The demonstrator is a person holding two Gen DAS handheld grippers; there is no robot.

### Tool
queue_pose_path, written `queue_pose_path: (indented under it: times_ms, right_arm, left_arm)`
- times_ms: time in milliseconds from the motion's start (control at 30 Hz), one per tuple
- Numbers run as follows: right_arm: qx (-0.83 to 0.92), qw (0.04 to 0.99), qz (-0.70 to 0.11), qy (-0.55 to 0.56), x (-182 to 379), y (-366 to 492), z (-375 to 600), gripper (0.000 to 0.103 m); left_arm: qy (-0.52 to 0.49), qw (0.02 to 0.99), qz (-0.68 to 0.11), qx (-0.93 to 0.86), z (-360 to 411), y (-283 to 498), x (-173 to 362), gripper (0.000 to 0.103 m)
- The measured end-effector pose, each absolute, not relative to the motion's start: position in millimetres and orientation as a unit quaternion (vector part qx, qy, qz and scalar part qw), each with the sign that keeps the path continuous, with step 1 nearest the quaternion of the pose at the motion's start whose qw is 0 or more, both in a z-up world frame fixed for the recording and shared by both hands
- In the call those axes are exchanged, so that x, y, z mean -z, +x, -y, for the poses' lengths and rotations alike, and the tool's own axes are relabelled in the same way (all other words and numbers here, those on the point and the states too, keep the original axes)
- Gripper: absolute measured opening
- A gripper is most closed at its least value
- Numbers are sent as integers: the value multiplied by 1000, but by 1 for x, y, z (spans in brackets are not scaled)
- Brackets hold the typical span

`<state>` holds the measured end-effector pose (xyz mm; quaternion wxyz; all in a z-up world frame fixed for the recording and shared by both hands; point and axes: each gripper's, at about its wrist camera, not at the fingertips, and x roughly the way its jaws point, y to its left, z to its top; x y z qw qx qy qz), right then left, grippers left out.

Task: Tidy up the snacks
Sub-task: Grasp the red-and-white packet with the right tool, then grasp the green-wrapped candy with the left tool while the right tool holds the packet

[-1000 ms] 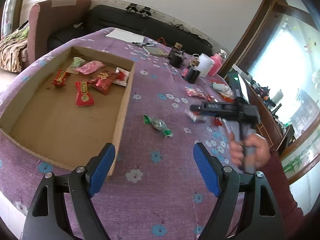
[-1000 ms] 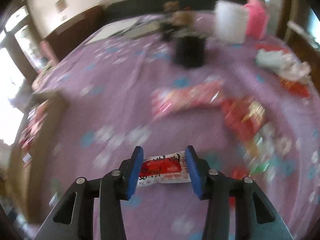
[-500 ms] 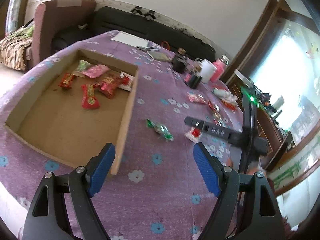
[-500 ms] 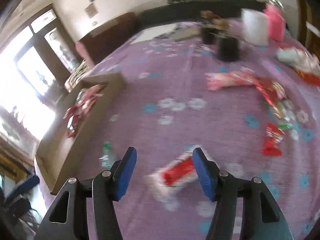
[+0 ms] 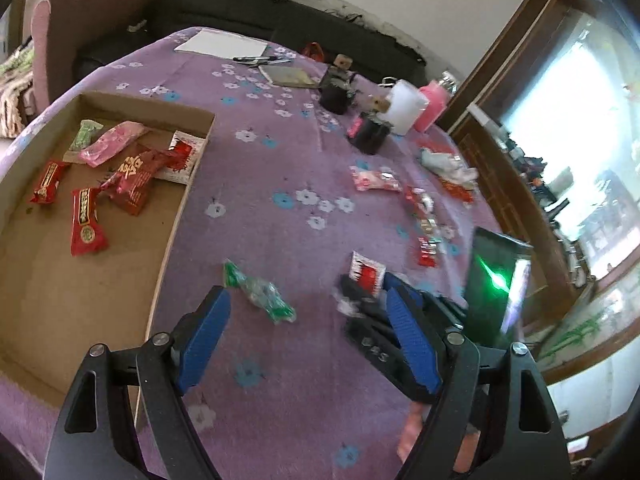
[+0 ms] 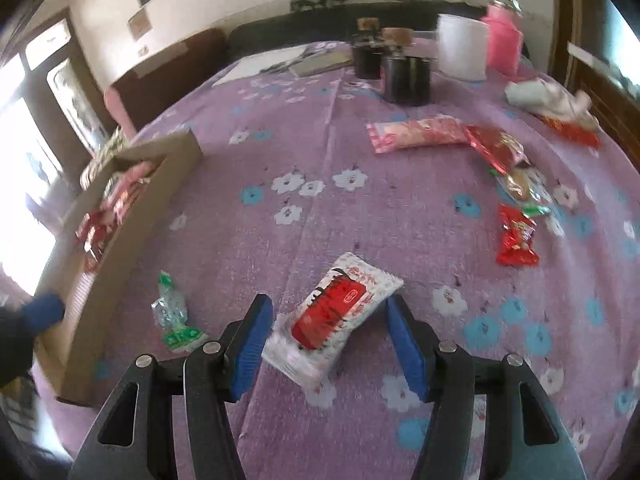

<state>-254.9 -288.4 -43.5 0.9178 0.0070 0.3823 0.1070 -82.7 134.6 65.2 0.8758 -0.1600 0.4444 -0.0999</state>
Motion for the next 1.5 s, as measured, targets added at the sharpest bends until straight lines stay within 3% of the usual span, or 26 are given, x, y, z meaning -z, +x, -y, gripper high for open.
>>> queue_pose_path:
  times_ms: [67,133,333,500,600,867,1067,1133,1233,1300,1500]
  right_arm:
    - [-83,923,-376,-17,44,-257,289,29]
    - [-86,921,-379,-11,43,-259,295,29]
    - [-69,921,-383,20,42,-263,319,29]
    - [-66,921,-382,44,42,-262,333,29]
    - [-63,923,-379,36,42,-263,330,29]
    - [-70,929,-361,38,40,-269,328,28]
    - [-75,928,-363,30,41,-268,322,29]
    - [-79,925,-371,33,43,-266,322,32]
    - [-78,924,-373,33,44,-265,323,34]
    - [-78,924,-373,33,44,-265,322,35]
    - [-81,925,-372,15,45,-266,315,46]
  left_arm:
    - [-148,877,-448,88,-132,-79,-57,80]
    - [-143,875,-455,84,-131,-76,-50,77]
    - [-115,862,-486,82,-117,-60,-22,54]
    - [-69,866,-488,80,-106,-55,-10,22]
    - [-54,871,-482,82,-106,-59,-10,8]
    - [-89,876,-463,103,-123,-76,-18,6]
    - [-62,877,-466,96,-117,-82,-19,7]
    - [-54,882,-458,97,-116,-85,-21,12]
    - [-44,888,-449,89,-115,-89,-23,30]
    - [-46,891,-444,81,-117,-86,-23,49]
    - [-52,885,-455,86,-107,-72,-8,50]
